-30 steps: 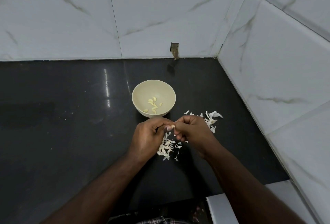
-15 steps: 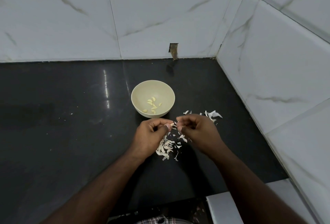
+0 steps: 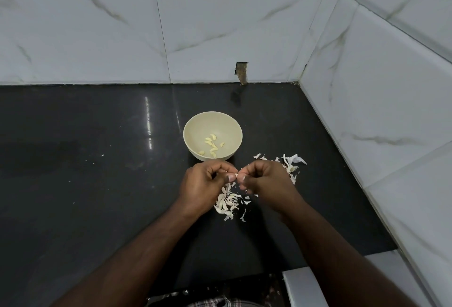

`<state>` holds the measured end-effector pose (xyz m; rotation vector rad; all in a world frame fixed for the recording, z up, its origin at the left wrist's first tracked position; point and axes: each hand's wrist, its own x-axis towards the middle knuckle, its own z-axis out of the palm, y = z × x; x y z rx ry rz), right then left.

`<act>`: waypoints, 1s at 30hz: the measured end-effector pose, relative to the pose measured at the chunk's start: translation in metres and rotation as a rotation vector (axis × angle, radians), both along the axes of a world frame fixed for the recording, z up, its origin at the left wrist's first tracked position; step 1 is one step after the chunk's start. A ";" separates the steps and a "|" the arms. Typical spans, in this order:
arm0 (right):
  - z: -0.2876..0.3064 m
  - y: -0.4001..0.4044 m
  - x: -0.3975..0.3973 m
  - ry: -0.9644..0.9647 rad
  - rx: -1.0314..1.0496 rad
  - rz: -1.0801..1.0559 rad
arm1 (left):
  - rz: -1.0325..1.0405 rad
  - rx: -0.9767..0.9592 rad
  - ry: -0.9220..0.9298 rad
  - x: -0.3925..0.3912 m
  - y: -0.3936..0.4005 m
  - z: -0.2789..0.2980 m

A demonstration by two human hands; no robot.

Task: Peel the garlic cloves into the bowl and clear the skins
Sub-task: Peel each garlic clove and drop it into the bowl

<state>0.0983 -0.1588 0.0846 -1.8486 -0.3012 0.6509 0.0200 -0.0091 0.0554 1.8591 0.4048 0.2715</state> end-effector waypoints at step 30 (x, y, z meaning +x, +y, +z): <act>-0.004 -0.010 -0.003 0.240 0.276 0.147 | -0.061 -0.679 -0.021 -0.006 -0.001 0.005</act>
